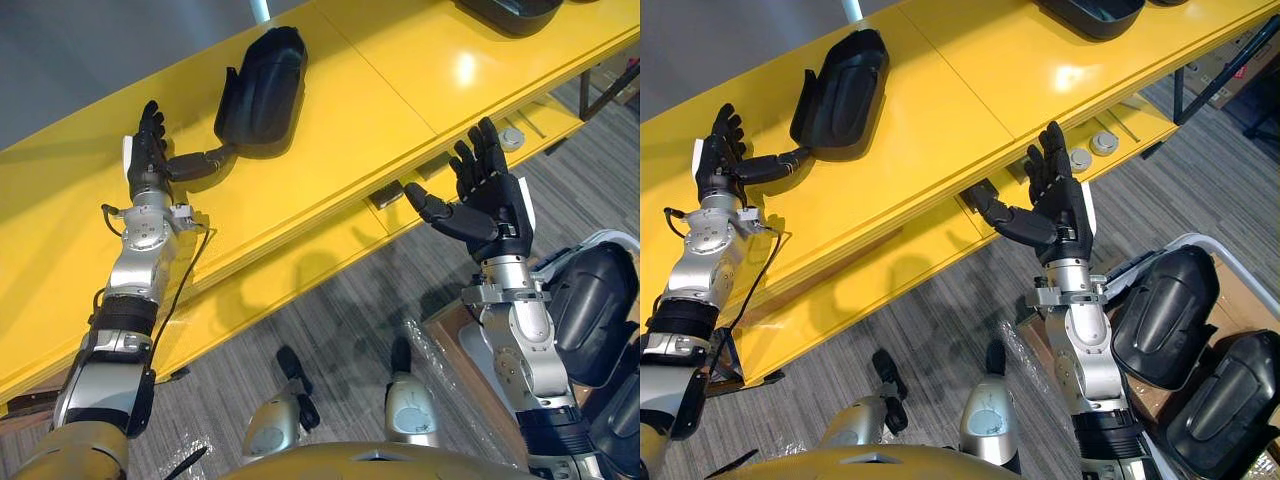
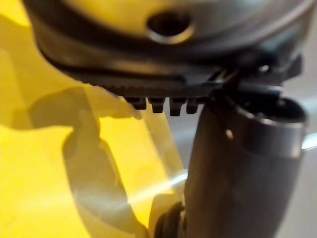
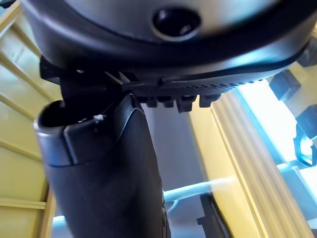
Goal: Walk over and take three plastic housings, then place them on the shelf
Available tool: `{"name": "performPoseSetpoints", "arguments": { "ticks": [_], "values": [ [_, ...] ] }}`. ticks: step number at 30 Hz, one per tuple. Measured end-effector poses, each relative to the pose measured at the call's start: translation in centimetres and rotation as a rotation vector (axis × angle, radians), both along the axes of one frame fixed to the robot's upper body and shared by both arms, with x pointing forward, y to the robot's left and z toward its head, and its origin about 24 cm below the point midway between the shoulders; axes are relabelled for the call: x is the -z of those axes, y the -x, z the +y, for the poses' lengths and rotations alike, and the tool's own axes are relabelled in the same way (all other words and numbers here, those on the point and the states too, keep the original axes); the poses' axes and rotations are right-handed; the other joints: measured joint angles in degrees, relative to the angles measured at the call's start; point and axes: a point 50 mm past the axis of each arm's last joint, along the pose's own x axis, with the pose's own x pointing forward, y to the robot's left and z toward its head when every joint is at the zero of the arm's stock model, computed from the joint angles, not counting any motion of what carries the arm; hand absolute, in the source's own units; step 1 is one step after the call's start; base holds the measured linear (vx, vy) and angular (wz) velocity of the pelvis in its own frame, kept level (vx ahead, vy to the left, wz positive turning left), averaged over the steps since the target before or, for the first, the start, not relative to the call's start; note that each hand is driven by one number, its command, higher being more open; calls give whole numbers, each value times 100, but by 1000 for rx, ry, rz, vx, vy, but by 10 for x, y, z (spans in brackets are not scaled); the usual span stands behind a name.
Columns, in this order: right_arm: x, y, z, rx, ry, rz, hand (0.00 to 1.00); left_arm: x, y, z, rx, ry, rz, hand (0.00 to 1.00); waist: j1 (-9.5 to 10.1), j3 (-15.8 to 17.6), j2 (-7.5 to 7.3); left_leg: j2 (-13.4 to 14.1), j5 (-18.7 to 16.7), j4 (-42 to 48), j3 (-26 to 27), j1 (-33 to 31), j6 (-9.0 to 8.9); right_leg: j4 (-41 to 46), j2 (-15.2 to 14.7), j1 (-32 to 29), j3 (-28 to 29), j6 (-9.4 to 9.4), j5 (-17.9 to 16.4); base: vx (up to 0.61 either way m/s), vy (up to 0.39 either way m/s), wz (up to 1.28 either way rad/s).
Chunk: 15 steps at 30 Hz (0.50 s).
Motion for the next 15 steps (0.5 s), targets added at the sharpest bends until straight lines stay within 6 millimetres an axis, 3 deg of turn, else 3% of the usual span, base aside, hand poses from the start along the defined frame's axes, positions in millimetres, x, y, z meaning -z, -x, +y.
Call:
{"name": "performPoseSetpoints", "arguments": {
  "ticks": [8, 15],
  "values": [
    [2, -1, 5, -28, -27, 9, 100, -2, 0, 8, 92, 33, -1, 100, 24, 12, -20, 1, -21, -1, 35, 10, -25, -66, 1, 11, 32, -2, 67, -1, -2, -1],
    [2, -3, 9, -46, -23, 18, 100, -5, 2, 10, 315, 170, -8, 100, 137, 11, -22, -4, -18, 0, 90, 41, -16, -145, -3, 66, 37, 35, 129, 0, 0, 0]
  ]
}}
